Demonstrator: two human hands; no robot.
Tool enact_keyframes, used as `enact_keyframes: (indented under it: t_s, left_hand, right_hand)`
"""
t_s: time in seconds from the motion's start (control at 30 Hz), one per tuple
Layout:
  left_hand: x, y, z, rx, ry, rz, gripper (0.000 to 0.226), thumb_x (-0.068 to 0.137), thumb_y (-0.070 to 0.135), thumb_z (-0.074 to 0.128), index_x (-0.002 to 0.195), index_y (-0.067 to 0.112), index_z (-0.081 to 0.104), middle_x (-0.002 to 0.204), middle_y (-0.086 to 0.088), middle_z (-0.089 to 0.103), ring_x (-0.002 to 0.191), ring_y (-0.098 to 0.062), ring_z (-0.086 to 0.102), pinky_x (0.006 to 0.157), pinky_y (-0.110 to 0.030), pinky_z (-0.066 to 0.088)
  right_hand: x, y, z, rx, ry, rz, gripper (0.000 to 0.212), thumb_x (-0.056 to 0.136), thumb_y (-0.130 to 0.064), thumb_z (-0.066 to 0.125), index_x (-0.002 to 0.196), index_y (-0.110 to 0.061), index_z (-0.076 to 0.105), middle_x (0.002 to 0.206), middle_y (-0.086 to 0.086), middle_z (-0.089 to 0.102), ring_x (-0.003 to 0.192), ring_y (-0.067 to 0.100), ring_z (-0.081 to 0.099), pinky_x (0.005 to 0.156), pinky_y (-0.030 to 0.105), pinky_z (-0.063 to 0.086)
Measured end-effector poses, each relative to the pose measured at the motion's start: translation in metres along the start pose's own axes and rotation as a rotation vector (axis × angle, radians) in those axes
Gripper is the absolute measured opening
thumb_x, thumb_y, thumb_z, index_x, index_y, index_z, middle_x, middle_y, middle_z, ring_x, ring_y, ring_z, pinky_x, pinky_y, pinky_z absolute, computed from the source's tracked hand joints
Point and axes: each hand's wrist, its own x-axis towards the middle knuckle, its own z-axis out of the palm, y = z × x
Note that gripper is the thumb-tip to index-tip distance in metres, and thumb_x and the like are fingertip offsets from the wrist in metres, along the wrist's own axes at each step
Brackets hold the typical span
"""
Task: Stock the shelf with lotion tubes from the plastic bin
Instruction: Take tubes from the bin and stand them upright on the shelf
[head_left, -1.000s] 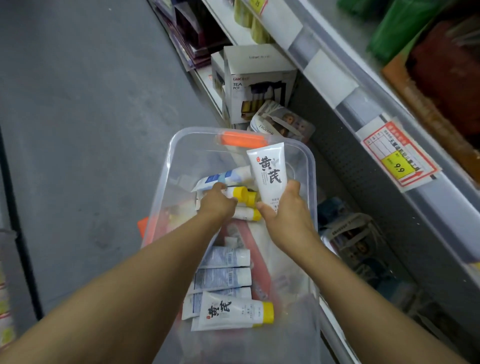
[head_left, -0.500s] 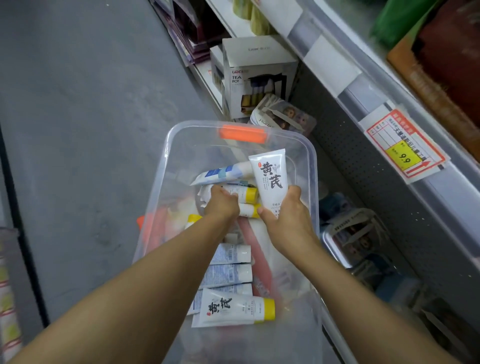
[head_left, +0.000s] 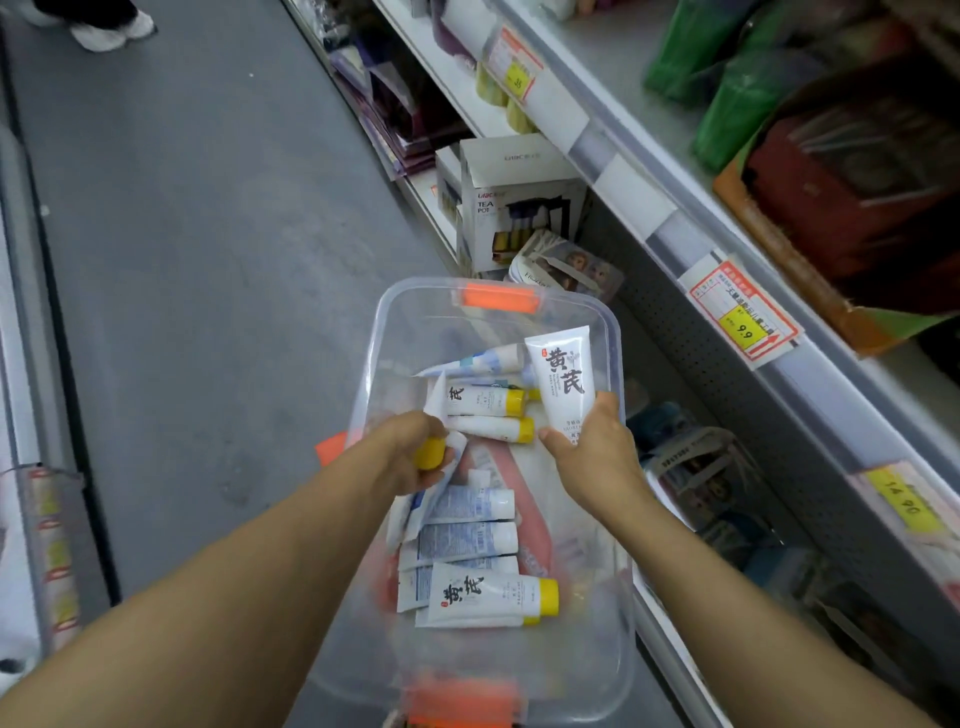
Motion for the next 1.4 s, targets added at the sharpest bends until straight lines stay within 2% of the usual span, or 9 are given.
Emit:
enact_keyframes:
  t_s: [0.13, 0.3, 0.37, 0.5, 0.63, 0.77, 0.93, 1.07, 1.4]
  left_hand:
    - [-0.038, 0.001, -0.009, -0.012, -0.077, -0.007, 0.01, 0.083, 0.023, 0.055, 0.079, 0.016, 0.05, 0.051, 0.001, 0.056, 0.03, -0.006, 0.045, 0.036, -0.011, 0.032]
    - [-0.093, 0.01, -0.02, 0.025, -0.229, 0.152, 0.023, 0.086, 0.046, 0.057, 0.081, 0.023, 0.057, 0.064, 0.003, 0.059, 0.059, -0.01, 0.049, 0.058, -0.022, 0.036]
    - [-0.12, 0.015, -0.023, 0.03, -0.296, 0.232, 0.022, 0.089, 0.043, 0.054, 0.082, 0.022, 0.059, 0.061, 0.004, 0.06, 0.063, -0.011, 0.048, 0.062, -0.024, 0.035]
    - [-0.175, 0.026, -0.028, 0.102, -0.452, 0.39, 0.013, 0.094, 0.02, 0.051, 0.09, 0.013, 0.06, 0.055, 0.003, 0.067, 0.048, -0.008, 0.063, 0.048, -0.016, 0.049]
    - [-0.221, 0.036, -0.032, 0.348, -0.375, 0.637, 0.033, 0.087, 0.004, 0.06, 0.117, 0.015, 0.049, 0.091, -0.003, 0.065, 0.07, -0.015, 0.065, 0.066, -0.028, 0.053]
    - [-0.268, 0.043, -0.025, 0.417, -0.358, 0.766, 0.041, 0.084, -0.004, 0.06, 0.117, 0.014, 0.043, 0.118, -0.013, 0.059, 0.094, -0.025, 0.06, 0.068, -0.033, 0.05]
    - [-0.319, 0.052, -0.011, 0.431, -0.369, 0.915, 0.054, 0.083, -0.007, 0.061, 0.13, 0.007, 0.04, 0.127, -0.014, 0.055, 0.116, -0.032, 0.055, 0.09, -0.039, 0.046]
    - [-0.351, 0.056, 0.003, 0.454, -0.395, 0.98, 0.047, 0.082, -0.003, 0.064, 0.118, 0.018, 0.042, 0.126, -0.009, 0.056, 0.112, -0.031, 0.057, 0.094, -0.052, 0.048]
    - [-0.422, 0.047, 0.059, 0.554, -0.512, 1.142, 0.037, 0.079, -0.001, 0.067, 0.1, 0.02, 0.045, 0.119, -0.011, 0.06, 0.103, -0.026, 0.061, 0.082, -0.045, 0.053]
  right_hand:
    - [-0.025, -0.014, -0.021, 0.02, 0.037, -0.012, 0.048, 0.088, -0.022, 0.062, 0.122, -0.004, 0.033, 0.126, 0.017, 0.053, 0.11, 0.034, 0.054, 0.078, 0.037, 0.047]
    - [-0.061, -0.035, -0.049, 0.084, 0.109, -0.032, 0.042, 0.087, -0.021, 0.063, 0.114, -0.005, 0.034, 0.124, 0.016, 0.054, 0.11, 0.033, 0.054, 0.078, 0.036, 0.047]
    - [-0.077, -0.043, -0.06, 0.118, 0.15, -0.04, 0.038, 0.087, -0.02, 0.063, 0.107, -0.009, 0.034, 0.12, 0.016, 0.056, 0.107, 0.032, 0.055, 0.074, 0.033, 0.044]
    - [-0.112, -0.064, -0.085, 0.171, 0.211, -0.049, 0.036, 0.087, -0.018, 0.063, 0.106, -0.009, 0.033, 0.12, 0.015, 0.056, 0.099, 0.027, 0.055, 0.07, 0.028, 0.038]
    - [-0.146, -0.081, -0.112, 0.225, 0.29, -0.085, 0.046, 0.087, -0.017, 0.063, 0.121, -0.004, 0.034, 0.127, 0.015, 0.054, 0.11, 0.031, 0.055, 0.073, 0.026, 0.038]
    - [-0.182, -0.095, -0.141, 0.266, 0.379, -0.12, 0.045, 0.089, -0.017, 0.061, 0.121, -0.004, 0.033, 0.129, 0.014, 0.051, 0.112, 0.029, 0.053, 0.074, 0.025, 0.035]
    - [-0.222, -0.101, -0.18, 0.283, 0.49, -0.137, 0.037, 0.088, -0.02, 0.06, 0.105, -0.012, 0.028, 0.125, 0.014, 0.052, 0.103, 0.031, 0.054, 0.073, 0.033, 0.04]
    - [-0.252, -0.1, -0.212, 0.328, 0.558, -0.133, 0.036, 0.087, -0.01, 0.056, 0.105, -0.014, 0.025, 0.124, 0.012, 0.05, 0.094, 0.023, 0.049, 0.067, 0.031, 0.04]
    - [-0.328, -0.063, -0.29, 0.312, 0.77, -0.121, 0.037, 0.086, -0.018, 0.062, 0.112, -0.014, 0.037, 0.113, 0.004, 0.054, 0.09, 0.021, 0.053, 0.054, 0.027, 0.04]
